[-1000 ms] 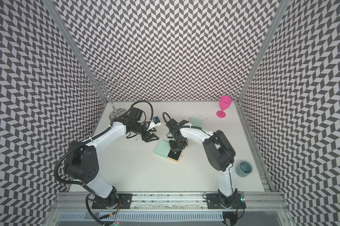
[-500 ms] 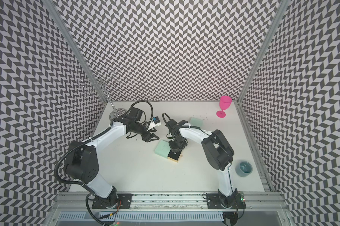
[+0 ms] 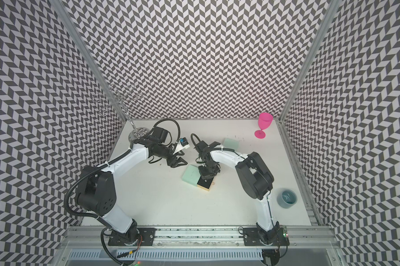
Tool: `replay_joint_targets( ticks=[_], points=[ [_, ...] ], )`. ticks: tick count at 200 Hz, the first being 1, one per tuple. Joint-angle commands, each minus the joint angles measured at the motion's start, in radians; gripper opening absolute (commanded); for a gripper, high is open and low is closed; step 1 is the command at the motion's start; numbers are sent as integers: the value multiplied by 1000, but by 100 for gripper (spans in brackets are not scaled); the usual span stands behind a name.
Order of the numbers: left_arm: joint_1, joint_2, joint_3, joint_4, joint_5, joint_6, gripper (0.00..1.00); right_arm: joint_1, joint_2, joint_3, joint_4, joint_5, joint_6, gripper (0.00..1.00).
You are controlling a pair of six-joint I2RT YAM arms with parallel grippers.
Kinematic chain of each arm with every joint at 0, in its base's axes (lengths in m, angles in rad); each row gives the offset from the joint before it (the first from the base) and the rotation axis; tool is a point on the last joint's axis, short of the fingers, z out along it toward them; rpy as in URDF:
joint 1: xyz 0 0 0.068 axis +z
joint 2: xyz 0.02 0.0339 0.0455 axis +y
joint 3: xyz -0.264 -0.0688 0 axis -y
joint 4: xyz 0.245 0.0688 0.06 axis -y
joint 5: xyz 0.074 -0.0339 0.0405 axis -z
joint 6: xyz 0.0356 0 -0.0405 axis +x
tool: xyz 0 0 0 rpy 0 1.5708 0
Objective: Place the earrings into the drawer-style jewelry box
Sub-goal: Insert the earring into the inner lining.
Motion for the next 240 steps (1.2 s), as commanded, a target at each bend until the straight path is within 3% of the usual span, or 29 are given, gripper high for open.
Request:
replay_joint_targets(
  ticks=[1,125,183,240],
  points=[
    [-3,2,-9,9,23,2,70,5,30,18,16,-7,-19,6],
    [-3,5,-12,21,28,-9,70,5,55,39,0,11,-44,10],
    [-4,4,-12,18,28,-3,70,5,-16,104,-60,59,-22,11],
    [-5,6,-7,18,31,-3,70,5,-90,53,-64,56,7,12]
  ],
)
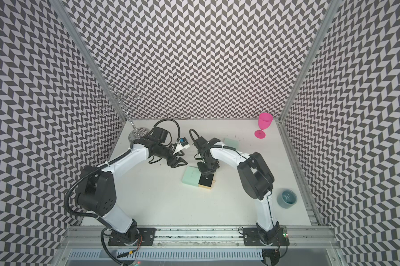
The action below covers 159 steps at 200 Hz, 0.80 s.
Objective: Place the earrings into the drawer-style jewelry box
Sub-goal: Insert the earring into the inner lining.
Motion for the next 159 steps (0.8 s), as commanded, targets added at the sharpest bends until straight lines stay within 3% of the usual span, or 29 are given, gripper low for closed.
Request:
replay_joint_targets(
  ticks=[1,55,159],
  points=[
    [-5,5,-6,14,26,5,70,5,-63,-27,-11,7,18,12],
    [-12,6,-5,7,23,7,70,10,-89,-114,38,-30,37,12],
    [-15,3,-7,4,17,7,70,18,-37,-119,56,-52,27,12]
  ],
)
